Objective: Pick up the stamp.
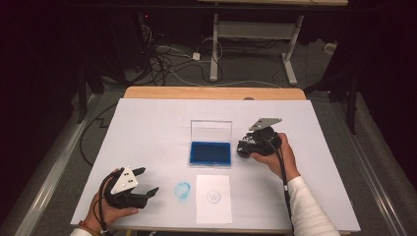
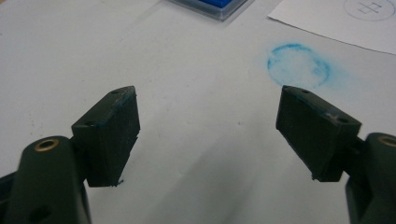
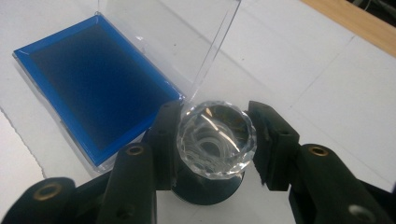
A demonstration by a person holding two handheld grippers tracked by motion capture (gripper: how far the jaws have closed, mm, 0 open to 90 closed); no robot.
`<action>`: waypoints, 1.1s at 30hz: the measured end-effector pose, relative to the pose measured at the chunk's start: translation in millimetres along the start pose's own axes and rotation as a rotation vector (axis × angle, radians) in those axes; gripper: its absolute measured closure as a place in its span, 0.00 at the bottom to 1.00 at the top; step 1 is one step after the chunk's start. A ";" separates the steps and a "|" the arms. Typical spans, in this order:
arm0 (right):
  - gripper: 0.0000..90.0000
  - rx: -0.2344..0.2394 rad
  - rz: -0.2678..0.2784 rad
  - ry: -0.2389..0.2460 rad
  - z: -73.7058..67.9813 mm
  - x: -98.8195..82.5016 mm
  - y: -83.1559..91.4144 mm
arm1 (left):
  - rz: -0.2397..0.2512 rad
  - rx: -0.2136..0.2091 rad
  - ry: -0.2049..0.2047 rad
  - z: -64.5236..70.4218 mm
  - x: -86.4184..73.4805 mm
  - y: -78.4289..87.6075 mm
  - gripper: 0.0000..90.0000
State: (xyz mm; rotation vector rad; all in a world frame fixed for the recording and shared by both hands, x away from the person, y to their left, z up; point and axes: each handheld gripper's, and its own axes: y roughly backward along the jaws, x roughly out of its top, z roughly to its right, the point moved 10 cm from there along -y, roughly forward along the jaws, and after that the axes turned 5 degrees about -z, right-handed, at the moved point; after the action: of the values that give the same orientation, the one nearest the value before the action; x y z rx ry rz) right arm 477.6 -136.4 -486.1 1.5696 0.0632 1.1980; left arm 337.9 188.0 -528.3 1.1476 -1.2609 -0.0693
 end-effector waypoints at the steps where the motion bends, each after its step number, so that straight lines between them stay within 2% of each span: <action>1: 0.63 0.003 0.005 0.001 -0.4 0.5 1.7 | 0.000 0.001 -0.003 0.2 0.1 0.0 0.23; 8: 0.63 0.001 0.037 0.006 -5.9 1.6 15.4 | 0.007 -0.011 -0.009 1.2 2.5 -1.4 0.23; 10: 0.63 0.002 0.057 0.018 -9.9 3.2 24.9 | 0.001 -0.009 -0.020 2.6 2.2 -1.8 0.23; 13: 0.63 -0.003 0.067 0.034 -12.4 4.4 30.2 | 0.011 -0.015 -0.027 4.5 3.4 -0.6 0.23; 14: 0.63 0.009 0.077 0.041 -16.2 5.3 34.2 | 0.019 -0.019 -0.030 4.8 4.6 -0.1 0.23; 21: 0.63 0.022 0.089 0.071 -27.0 5.9 43.8 | 0.014 -0.013 -0.032 1.9 4.4 -1.4 0.23; 28: 0.63 0.017 0.106 0.076 -30.5 7.5 50.9 | 0.021 -0.021 -0.031 0.9 4.9 -2.0 0.23; 33: 0.63 0.018 0.117 0.080 -35.0 7.7 56.2 | 0.009 -0.011 -0.025 0.3 3.9 -3.3 0.23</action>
State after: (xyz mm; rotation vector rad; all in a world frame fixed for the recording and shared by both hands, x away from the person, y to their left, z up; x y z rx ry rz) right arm 427.4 -129.3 -442.8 1.5584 0.0350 1.3556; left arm 340.9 183.9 -527.9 1.1344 -1.2865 -0.0841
